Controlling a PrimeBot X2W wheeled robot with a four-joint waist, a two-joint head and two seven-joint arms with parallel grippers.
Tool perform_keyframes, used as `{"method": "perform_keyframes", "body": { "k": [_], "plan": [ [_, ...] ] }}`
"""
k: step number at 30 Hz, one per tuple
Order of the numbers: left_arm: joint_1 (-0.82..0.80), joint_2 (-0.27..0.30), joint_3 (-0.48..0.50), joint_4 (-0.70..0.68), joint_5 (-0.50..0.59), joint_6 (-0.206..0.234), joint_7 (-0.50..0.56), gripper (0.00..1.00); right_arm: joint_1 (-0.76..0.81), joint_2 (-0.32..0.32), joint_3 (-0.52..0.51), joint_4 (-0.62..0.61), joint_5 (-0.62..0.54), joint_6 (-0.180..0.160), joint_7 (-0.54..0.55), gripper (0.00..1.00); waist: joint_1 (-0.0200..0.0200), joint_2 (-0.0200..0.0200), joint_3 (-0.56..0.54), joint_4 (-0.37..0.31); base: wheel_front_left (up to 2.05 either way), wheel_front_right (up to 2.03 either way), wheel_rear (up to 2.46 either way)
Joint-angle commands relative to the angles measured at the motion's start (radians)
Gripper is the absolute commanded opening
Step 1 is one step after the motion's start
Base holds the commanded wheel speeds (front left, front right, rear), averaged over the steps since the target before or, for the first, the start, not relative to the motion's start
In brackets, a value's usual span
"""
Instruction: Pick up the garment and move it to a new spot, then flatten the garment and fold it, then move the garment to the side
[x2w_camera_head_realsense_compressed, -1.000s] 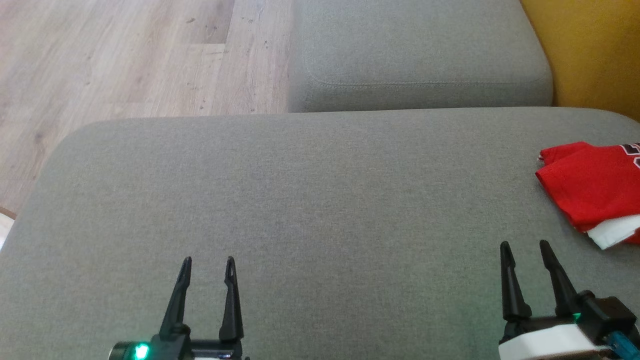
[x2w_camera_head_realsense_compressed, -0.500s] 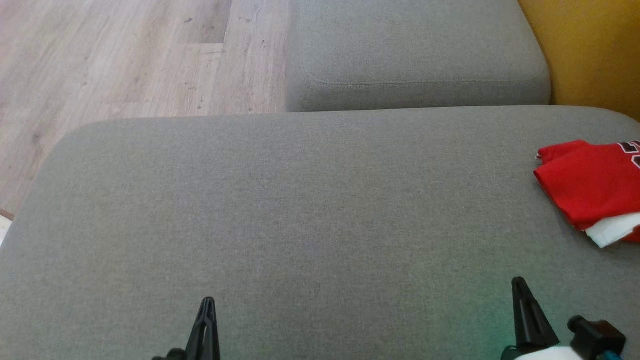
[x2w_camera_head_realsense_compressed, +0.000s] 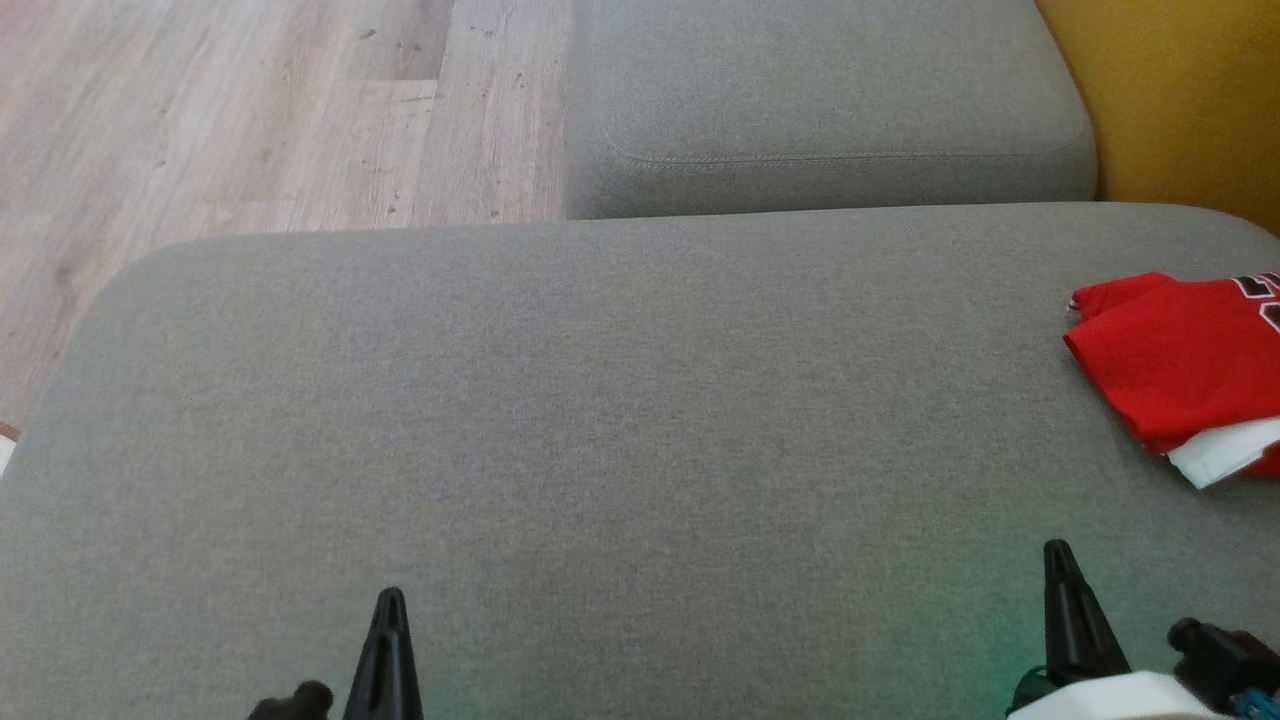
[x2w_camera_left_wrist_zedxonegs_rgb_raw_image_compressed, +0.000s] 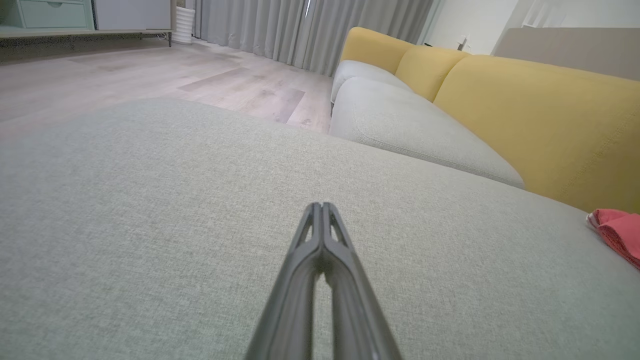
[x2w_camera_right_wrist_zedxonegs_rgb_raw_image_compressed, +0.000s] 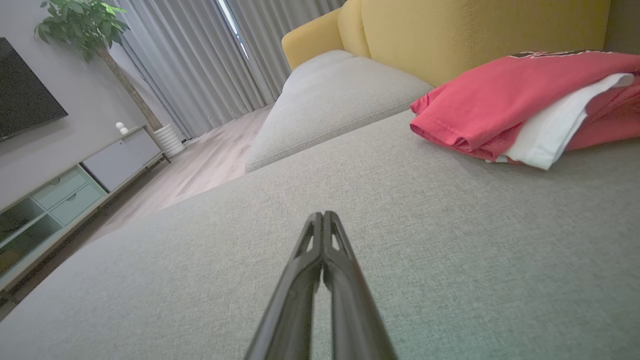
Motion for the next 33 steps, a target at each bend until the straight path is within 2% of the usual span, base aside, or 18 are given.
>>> {"method": "perform_keyframes", "body": {
  "k": [1, 33],
  "plan": [
    [-0.057, 0.010, 0.023, -0.028, -0.027, -0.008, 0.005, 0.00, -0.051, -0.009, -0.002, -0.031, 0.027, 0.001, 0.007, 0.00, 0.0000, -0.0001, 0.001, -0.001, 0.00, 0.00, 0.00],
    [-0.126, 0.021, 0.102, -0.004, -0.406, -0.073, 0.084, 0.00, -0.121, -0.013, -0.028, -0.024, 0.390, 0.003, 0.091, 0.00, 0.0000, -0.0001, 0.021, -0.019, 0.00, 0.00, 0.00]
  ]
}}
